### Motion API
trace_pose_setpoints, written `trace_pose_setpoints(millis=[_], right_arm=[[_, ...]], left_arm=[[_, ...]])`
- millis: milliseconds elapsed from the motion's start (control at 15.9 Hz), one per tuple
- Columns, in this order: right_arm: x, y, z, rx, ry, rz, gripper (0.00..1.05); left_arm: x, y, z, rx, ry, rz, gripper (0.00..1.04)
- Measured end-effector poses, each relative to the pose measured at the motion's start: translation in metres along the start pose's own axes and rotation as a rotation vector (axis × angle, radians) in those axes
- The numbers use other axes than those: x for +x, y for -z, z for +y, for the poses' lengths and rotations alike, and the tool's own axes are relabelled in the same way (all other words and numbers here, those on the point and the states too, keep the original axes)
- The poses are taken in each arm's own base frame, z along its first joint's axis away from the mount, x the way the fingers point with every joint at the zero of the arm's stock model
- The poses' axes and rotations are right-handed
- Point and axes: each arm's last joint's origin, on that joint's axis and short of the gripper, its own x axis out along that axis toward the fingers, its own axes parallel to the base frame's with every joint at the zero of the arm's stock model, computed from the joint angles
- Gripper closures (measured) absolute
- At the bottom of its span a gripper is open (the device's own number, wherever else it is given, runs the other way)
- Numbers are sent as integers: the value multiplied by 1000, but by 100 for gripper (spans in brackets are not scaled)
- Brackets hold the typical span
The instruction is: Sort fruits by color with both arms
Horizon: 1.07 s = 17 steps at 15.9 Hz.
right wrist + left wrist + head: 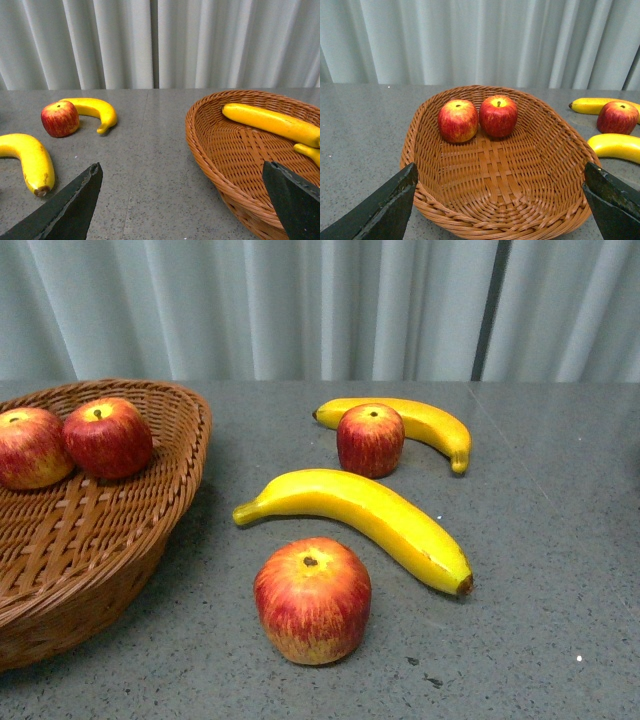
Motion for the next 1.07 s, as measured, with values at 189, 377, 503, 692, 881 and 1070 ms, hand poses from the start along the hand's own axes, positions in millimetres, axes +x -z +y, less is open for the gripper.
trace_pose_setpoints(millis=[189, 377, 503, 692, 881, 1070], right_arm=[[0, 0, 0, 0, 0, 0, 7], [0, 0, 0, 0, 0, 0, 7], [0, 0, 0, 0, 0, 0, 7], [0, 0, 0, 0, 0, 0, 7], [0, 0, 0, 0, 0, 0, 7], [0, 0, 0, -1, 0, -1, 7]], left_arm=[[0, 0, 0, 0, 0, 0, 7], [0, 0, 0, 0, 0, 0, 7], [0, 0, 0, 0, 0, 0, 7], [0, 0, 0, 0, 0, 0, 7], [0, 0, 0, 0, 0, 0, 7], [8, -16, -3, 28, 10, 289, 7]])
